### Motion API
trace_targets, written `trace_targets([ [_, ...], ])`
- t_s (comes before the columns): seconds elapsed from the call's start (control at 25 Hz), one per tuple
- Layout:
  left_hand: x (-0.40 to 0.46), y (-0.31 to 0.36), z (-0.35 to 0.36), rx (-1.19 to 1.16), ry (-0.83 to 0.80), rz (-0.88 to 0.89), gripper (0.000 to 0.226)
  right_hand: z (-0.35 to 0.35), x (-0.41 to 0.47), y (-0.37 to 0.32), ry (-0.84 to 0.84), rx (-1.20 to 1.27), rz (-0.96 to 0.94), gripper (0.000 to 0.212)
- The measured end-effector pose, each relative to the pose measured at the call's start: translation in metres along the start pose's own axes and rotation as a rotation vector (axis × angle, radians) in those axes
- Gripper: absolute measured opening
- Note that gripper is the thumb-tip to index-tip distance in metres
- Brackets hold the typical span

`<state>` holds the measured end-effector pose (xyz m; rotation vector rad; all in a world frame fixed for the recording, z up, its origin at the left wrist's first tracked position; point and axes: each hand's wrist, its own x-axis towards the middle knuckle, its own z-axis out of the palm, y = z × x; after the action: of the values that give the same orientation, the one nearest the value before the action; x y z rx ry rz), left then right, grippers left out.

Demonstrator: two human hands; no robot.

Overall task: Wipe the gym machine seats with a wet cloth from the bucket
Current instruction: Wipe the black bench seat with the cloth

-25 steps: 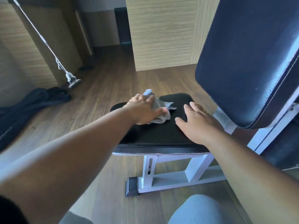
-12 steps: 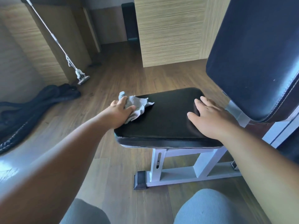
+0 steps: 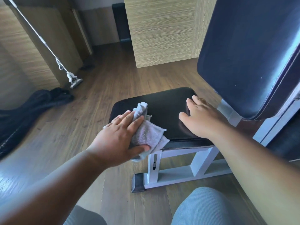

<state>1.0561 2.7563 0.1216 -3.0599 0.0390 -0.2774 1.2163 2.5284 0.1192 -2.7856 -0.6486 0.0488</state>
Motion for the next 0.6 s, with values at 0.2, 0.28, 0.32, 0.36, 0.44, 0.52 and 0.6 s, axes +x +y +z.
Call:
trace_targets([
  [0.2,0.042,0.067,0.005,-0.002,0.025,0.096,0.101,-0.004,-0.004,0.0,-0.012,0.039,0.015,0.063],
  [0.28,0.05,0.083,0.01,0.013,0.018,0.085,0.1,-0.006,-0.005,0.001,-0.006,0.027,0.023,0.063],
  [0.32,0.048,0.081,0.011,0.036,0.034,0.082,0.099,-0.006,-0.005,0.001,-0.005,0.023,0.027,0.063],
  [0.36,0.042,0.072,0.012,0.066,0.057,0.085,0.098,-0.006,-0.006,0.001,-0.008,0.016,0.028,0.062],
  [0.44,0.022,0.041,0.012,0.098,0.097,0.102,0.095,-0.007,-0.008,-0.001,-0.012,0.009,0.025,0.062],
  [0.52,0.005,0.0,0.009,0.077,0.083,0.098,0.092,-0.008,-0.01,-0.002,-0.004,0.008,0.024,0.06],
  [0.6,-0.004,-0.032,0.004,0.01,-0.01,0.061,0.096,-0.007,-0.009,-0.004,0.002,0.004,0.02,0.058],
])
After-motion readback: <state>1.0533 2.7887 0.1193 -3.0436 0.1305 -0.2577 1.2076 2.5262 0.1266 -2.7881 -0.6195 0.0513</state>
